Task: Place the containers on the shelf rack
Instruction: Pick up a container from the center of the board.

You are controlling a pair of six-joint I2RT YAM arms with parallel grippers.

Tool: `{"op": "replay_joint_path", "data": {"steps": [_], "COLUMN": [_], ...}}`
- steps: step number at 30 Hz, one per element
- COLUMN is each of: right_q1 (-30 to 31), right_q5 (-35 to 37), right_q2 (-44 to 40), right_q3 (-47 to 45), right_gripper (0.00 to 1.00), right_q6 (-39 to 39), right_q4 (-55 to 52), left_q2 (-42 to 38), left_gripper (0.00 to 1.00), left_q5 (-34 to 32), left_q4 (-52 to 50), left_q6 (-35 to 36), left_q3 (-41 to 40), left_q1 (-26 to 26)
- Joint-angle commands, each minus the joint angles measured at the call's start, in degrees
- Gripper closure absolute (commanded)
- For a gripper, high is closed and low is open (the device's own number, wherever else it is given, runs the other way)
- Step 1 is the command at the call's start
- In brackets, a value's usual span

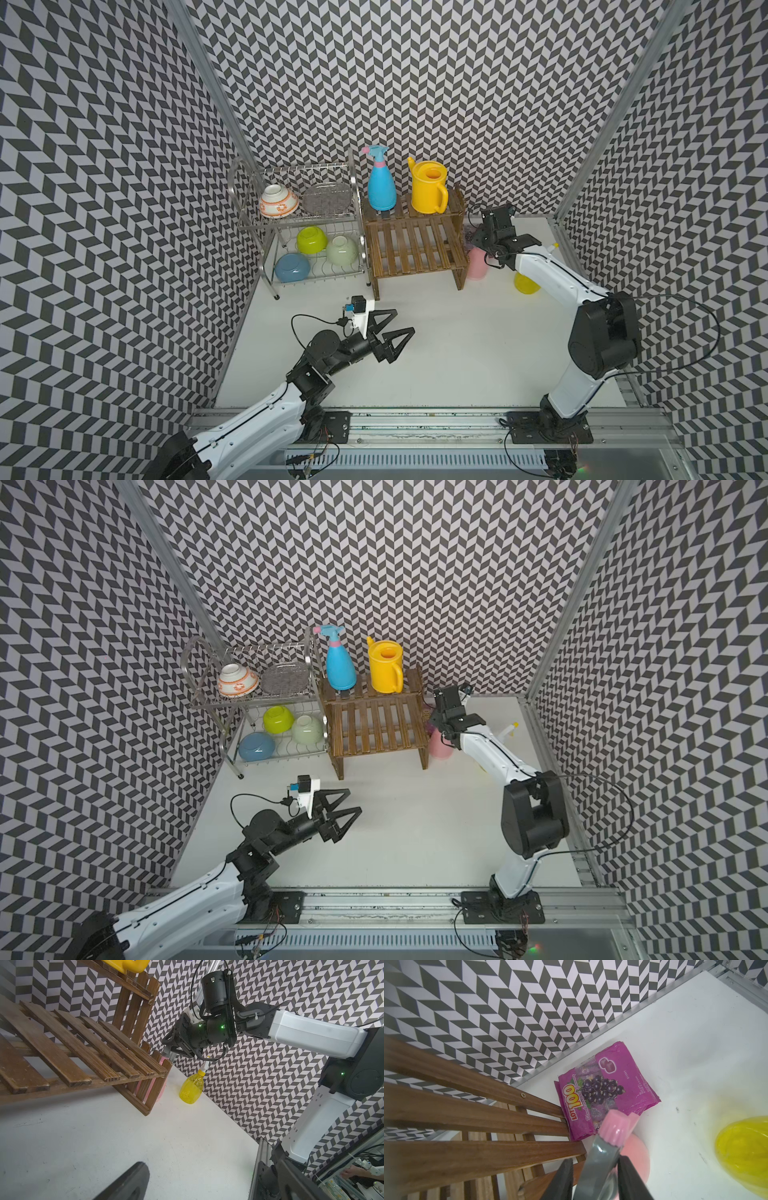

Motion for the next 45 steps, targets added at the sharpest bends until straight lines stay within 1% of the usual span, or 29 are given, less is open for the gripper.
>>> {"op": "replay_joint_path", "data": {"steps": [1, 3, 4, 8, 11, 14, 16, 19, 22, 24, 26, 28, 32, 35, 36, 38, 40, 43, 45], "right_q1": [0.11, 0.11, 0.11, 0.11, 0.12, 0.16, 0.11, 0.99, 3.88, 4.95, 5.46, 5.88, 7.99, 8.16, 8.12, 8.13, 8.55, 11.96, 14.31], "right_q5": [2.7, 2.99, 3.11, 4.44, 5.11, 5.25, 3.21, -2.82, -2.2, -3.85, -6.76, -12.68, -21.28, -32.27, -36.96, -43.76, -48.25, -50.11, -53.01], "right_q2": [-3.89, -5.69, -6.75, -12.1, -17.65, -25.23, -30.79, -40.35, -47.54, -51.49, -55.18, -58.47, -60.39, -59.24, -58.39, -56.2, -53.66, -51.69, -51.01], "right_q3": [-1.72, -3.26, -4.06, -7.87, -11.83, -17.45, -22.5, -29.19, -33.05, -36.25, -39.75, -42.23, -43.57, -45.31, -45.91, -46.59, -46.93, -47.91, -50.01], "right_gripper": [0.73, 0.79, 0.83, 0.92, 0.93, 0.94, 0.96, 0.99, 1.0, 1.0, 1.0, 1.0, 1.0, 1.0, 1.0, 1.0, 1.0, 1.0, 0.99], "right_q6": [-1.44, -2.13, -2.4, -3.42, -4.68, -6.34, -8.7, -13.07, -15.54, -17.54, -19.45, -21.58, -24.77, -27.37, -28.23, -29.45, -30.46, -32.72, -34.76], "right_q4": [1.31, 1.66, 1.85, 1.93, 1.91, 1.78, 3.38, 6.57, 4.1, 3.66, 4.04, 5.46, 7.93, 11.42, 12.82, 15.48, 17.38, 20.77, 25.82], "left_q2": [-0.55, -0.54, -0.56, -0.54, -0.57, -0.42, -0.13, 1.15, 3.17, 4.48, 5.86, 7.19, 8.26, 6.95, 6.31, 5.32, 4.58, 4.41, 5.11], "left_gripper": [0.01, 0.01, 0.01, 0.01, 0.01, 0.02, 0.02, 0.03, 0.03, 0.04, 0.04, 0.04, 0.05, 0.05, 0.05, 0.05, 0.05, 0.04, 0.04], "left_q5": [-0.35, -0.33, -0.26, -0.07, 0.31, 1.2, 1.94, 3.28, 4.06, 3.56, 2.68, 1.66, -0.58, -4.34, -5.59, -7.29, -8.8, -10.24, -10.86], "left_q4": [0.08, 0.12, 0.09, 0.22, 0.49, 1.24, 2.34, 4.45, 6.71, 7.48, 8.21, 9.19, 7.2, 2.91, 2.17, 1.67, 1.99, 4.53, 6.72], "left_q6": [0.91, 0.9, 0.91, 0.92, 0.92, 0.87, 0.92, 0.99, 1.8, 2.76, 3.6, 4.23, 6.8, 10.74, 11.89, 13.76, 15.37, 18.55, 21.03], "left_q3": [0.68, 0.66, 0.68, 0.8, 0.66, 0.66, 0.52, 0.32, 0.45, 0.66, 0.72, 0.64, 2.21, 3.72, 3.64, 3.04, 2.38, 0.76, -0.32], "left_q1": [-0.23, -0.18, -0.2, -0.18, -0.22, -0.18, -0.27, -0.69, -1.9, -2.77, -3.66, -5.05, -7.75, -9.85, -10.52, -11.58, -12.41, -13.01, -13.12]}}
